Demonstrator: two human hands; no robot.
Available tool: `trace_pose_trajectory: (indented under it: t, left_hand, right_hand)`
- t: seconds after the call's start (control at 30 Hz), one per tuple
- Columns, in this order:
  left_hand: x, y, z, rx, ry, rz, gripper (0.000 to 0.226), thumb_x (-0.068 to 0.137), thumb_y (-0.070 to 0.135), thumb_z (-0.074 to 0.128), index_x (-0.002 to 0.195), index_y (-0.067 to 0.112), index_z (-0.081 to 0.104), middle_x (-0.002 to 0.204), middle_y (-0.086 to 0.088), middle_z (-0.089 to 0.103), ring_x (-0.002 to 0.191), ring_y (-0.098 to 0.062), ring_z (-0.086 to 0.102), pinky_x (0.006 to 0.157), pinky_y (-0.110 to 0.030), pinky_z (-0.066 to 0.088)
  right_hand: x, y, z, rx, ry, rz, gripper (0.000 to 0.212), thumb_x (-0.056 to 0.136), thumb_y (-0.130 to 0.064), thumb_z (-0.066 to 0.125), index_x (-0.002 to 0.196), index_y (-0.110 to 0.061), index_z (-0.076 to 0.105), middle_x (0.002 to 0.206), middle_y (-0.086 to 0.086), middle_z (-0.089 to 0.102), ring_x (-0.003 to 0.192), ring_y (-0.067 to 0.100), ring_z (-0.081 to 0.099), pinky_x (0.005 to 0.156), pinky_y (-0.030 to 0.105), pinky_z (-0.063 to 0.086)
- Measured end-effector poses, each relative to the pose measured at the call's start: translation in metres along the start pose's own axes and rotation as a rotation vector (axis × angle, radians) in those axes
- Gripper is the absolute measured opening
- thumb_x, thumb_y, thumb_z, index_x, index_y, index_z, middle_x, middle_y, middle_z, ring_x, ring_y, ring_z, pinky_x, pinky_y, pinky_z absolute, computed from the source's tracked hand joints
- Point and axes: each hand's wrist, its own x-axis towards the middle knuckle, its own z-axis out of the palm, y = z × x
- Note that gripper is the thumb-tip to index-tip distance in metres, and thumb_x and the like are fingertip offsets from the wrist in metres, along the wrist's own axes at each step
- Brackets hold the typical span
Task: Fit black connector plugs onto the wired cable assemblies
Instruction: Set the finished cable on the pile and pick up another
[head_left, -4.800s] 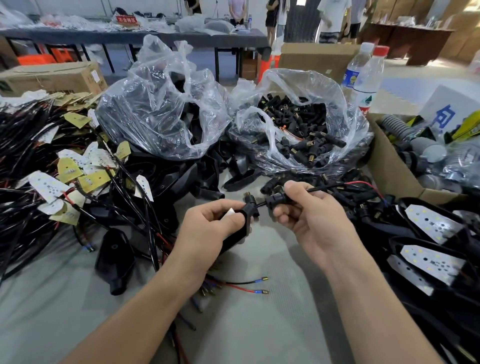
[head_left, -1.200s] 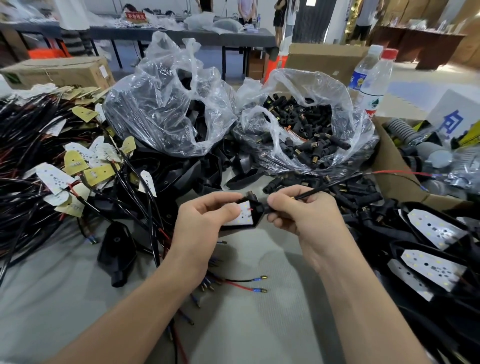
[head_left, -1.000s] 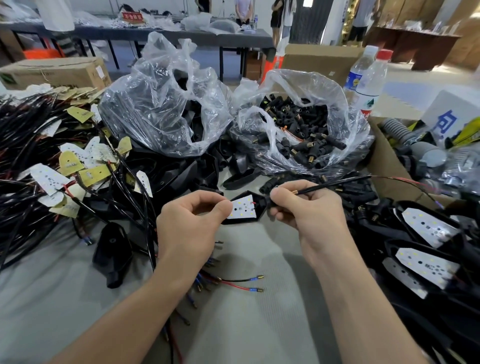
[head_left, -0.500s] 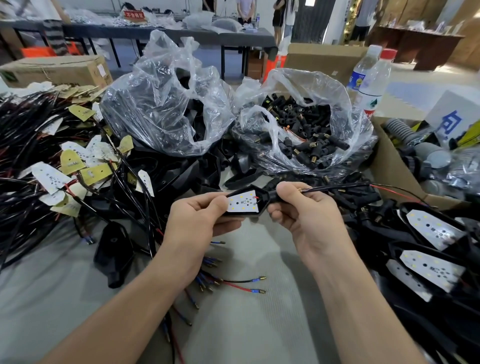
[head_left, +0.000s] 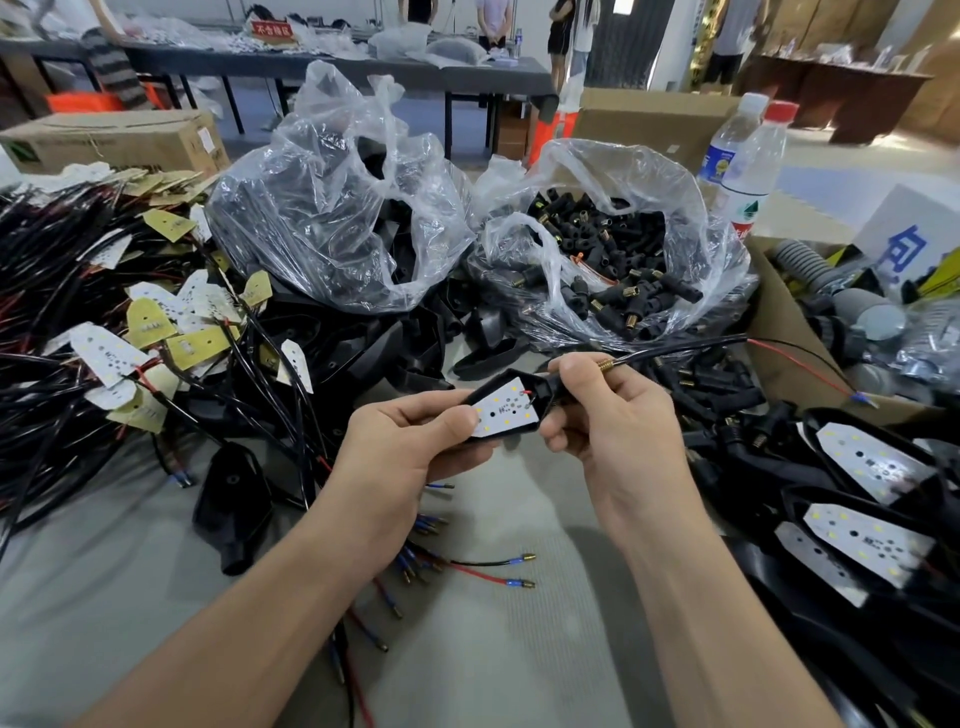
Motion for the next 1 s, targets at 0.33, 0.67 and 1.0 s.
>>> trace_pose_trajectory:
  t: [0.33, 0.67, 1.0]
  left_hand:
    - [0.001, -0.001, -0.004, 0.031, -0.033, 0.029, 0.023, 0.068, 0.011, 0.084, 0.090, 0.017, 0.084, 0.097, -0.014, 0.079, 0.085, -0.019, 0.077, 0.070, -0.022, 0.060]
    - [0.002, 0.001, 0.003, -0.037, 0.282, -0.016, 0.007, 0.093, 0.008, 0.070, 0.095, 0.004, 0.075, 0.089, -0.015, 0.079, 0.070, -0.022, 0.077, 0.061, -0.022, 0.059]
    - [0.005, 0.015, -0.001, -0.091, 0.229, -0.097, 0.009, 0.093, 0.005, 0.066, 0.089, 0.004, 0.074, 0.078, -0.013, 0.078, 0.059, -0.016, 0.074, 0.053, -0.020, 0.057]
  right_hand:
    - [0.000, 0.000, 0.000, -0.134, -0.006, -0.097, 0.016, 0.100, -0.018, 0.062, 0.091, -0.006, 0.068, 0.064, 0.009, 0.062, 0.046, 0.017, 0.054, 0.047, 0.025, 0.043]
    - [-0.009, -0.009, -0.009, -0.757, 0.685, -0.480, 0.032, 0.086, -0.047, 0.068, 0.076, -0.022, 0.051, 0.058, -0.008, 0.056, 0.064, 0.006, 0.054, 0.067, 0.026, 0.028]
    - [-0.020, -0.006, 0.014, -1.332, 0.163, -0.768, 0.026, 0.076, -0.012, 0.072, 0.098, -0.027, 0.075, 0.100, -0.011, 0.071, 0.106, 0.022, 0.060, 0.114, 0.039, 0.026]
